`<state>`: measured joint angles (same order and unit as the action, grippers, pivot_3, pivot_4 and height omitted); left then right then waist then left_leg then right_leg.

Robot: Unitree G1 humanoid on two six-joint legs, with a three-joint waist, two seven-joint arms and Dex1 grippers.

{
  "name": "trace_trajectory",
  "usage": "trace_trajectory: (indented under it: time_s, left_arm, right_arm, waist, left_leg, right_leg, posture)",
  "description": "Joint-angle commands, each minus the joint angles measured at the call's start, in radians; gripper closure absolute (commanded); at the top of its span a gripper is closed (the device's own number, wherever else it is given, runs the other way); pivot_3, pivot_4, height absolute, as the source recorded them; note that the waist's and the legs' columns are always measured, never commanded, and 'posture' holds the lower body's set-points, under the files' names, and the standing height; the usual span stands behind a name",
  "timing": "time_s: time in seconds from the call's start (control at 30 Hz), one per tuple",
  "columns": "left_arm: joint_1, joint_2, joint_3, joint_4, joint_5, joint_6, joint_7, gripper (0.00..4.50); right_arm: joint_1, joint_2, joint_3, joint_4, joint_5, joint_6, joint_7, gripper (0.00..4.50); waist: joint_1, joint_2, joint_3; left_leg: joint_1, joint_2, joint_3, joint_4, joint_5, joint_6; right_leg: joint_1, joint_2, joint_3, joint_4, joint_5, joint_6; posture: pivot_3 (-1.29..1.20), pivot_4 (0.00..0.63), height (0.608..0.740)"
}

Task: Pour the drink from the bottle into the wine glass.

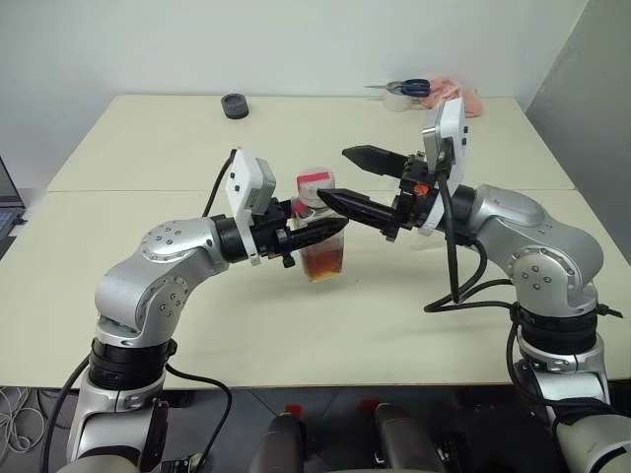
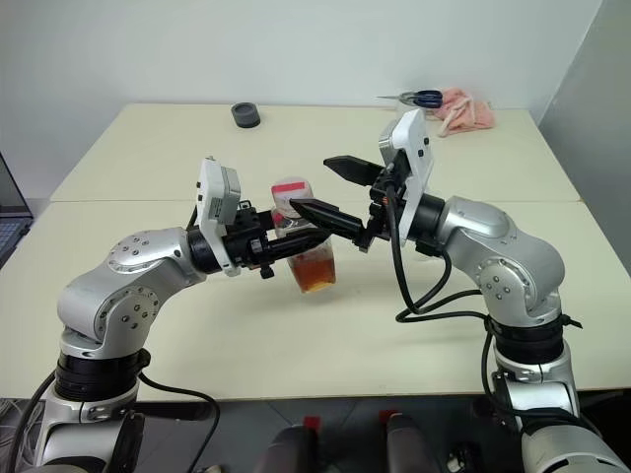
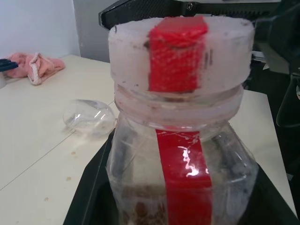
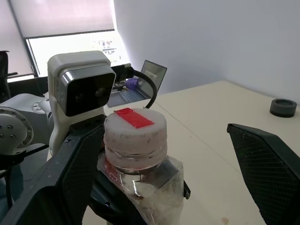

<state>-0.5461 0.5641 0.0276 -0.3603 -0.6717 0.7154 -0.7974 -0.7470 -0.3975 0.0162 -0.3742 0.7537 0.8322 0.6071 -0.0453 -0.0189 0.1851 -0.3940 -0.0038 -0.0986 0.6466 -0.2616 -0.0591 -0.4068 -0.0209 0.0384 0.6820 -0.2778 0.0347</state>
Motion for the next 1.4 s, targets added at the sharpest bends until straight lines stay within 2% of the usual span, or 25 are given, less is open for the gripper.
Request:
trace_trajectory:
  time_s: [0.03,0.27,0.53,0.9,1.0,1.2,1.4]
  left_arm:
    - [-0.007,0.004,0.019,-0.055,-0.028,-0.016,-0.01,2.68]
    - [0.0,0.006,0.021,-0.058,-0.029,-0.016,-0.011,2.68]
    - [-0.007,0.005,0.016,-0.054,-0.029,-0.019,-0.009,2.68]
    - [-0.002,0.007,0.018,-0.063,-0.032,-0.016,-0.005,2.68]
    - [-0.002,0.007,0.02,-0.064,-0.032,-0.016,-0.003,2.68]
    - [0.004,0.006,0.023,-0.062,-0.029,-0.019,0.0,2.68]
    - [0.015,0.006,0.021,-0.068,-0.032,-0.015,-0.002,2.68]
  right_arm:
    - [0.017,-0.016,-0.024,-0.044,0.026,0.0,0.008,0.05]
    - [0.031,-0.034,-0.028,-0.046,0.052,0.002,0.03,0.05]
    - [-0.003,0.015,-0.015,-0.036,0.104,-0.003,0.031,0.05]
    - [-0.026,0.066,0.033,0.011,0.066,-0.04,0.041,0.05]
    - [-0.029,0.075,0.037,0.025,0.051,-0.052,0.039,0.65]
    - [-0.039,0.086,0.031,0.041,0.04,-0.066,0.034,2.66]
    - [-0.069,0.11,-0.017,0.064,0.009,-0.137,0.001,2.69]
  waist:
    - [0.001,0.0,0.0]
    - [0.0,0.0,0.0]
    - [0.0,0.0,0.0]
    - [0.0,0.0,0.0]
    - [0.0,0.0,0.0]
    - [0.0,0.0,0.0]
    - [0.0,0.0,0.0]
  left_leg:
    - [0.0,0.0,0.0,0.0,0.0,0.0]
    - [0.0,0.0,0.0,0.0,0.0,0.0]
    - [0.0,0.0,0.0,0.0,0.0,0.0]
    - [0.0,0.0,0.0,0.0,0.0,0.0]
    - [0.0,0.0,0.0,0.0,0.0,0.0]
    - [0.0,0.0,0.0,0.0,0.0,0.0]
    - [0.0,0.0,0.0,0.0,0.0,0.0]
  right_leg:
    - [0.0,0.0,0.0,0.0,0.0,0.0]
    - [0.0,0.0,0.0,0.0,0.0,0.0]
    - [0.0,0.0,0.0,0.0,0.0,0.0]
    - [0.0,0.0,0.0,0.0,0.0,0.0]
    - [0.0,0.0,0.0,0.0,0.0,0.0]
    - [0.0,0.0,0.0,0.0,0.0,0.0]
    - [0.0,0.0,0.0,0.0,0.0,0.0]
  posture:
    - [0.0,0.15,0.74]
    - [0.0,0.15,0.74]
    - [0.0,0.15,0.74]
    - [0.0,0.15,0.74]
    - [0.0,0.15,0.74]
    - [0.0,0.15,0.74]
    - [0.0,0.15,0.74]
